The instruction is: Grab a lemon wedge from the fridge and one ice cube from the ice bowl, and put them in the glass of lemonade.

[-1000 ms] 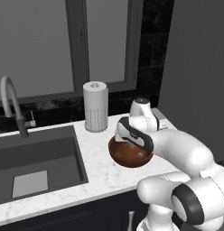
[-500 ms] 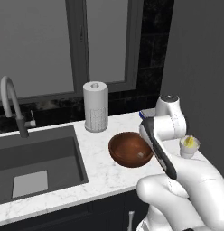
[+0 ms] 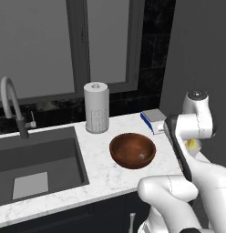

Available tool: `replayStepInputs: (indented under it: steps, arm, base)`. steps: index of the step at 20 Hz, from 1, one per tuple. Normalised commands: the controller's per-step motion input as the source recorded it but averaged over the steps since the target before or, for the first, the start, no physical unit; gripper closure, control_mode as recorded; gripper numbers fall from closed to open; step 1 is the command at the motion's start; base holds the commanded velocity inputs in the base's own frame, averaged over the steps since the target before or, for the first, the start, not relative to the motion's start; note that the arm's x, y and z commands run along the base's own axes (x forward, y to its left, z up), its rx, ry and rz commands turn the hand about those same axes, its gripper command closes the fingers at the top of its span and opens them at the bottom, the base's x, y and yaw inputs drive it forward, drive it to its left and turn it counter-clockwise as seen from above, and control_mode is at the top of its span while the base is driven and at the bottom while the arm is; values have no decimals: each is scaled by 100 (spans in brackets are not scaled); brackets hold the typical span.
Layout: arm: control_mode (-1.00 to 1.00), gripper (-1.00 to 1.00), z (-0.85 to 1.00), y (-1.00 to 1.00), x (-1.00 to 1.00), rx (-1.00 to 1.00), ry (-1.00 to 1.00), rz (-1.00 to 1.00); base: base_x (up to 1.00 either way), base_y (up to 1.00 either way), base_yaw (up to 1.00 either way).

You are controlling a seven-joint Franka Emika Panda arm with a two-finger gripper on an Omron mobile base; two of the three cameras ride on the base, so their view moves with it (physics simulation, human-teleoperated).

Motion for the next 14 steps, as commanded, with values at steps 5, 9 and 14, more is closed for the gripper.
replayStepInputs:
  steps: [5, 9, 14]
  arm:
    - [-100, 100, 28, -45, 0, 0, 2, -22]
    - [-100, 100, -41, -11, 0, 3, 3, -4]
    - [-100, 100, -34, -4, 16, 1, 0, -2]
  base:
    - [0, 0, 0]
    - [0, 0, 0]
    - [0, 0, 0]
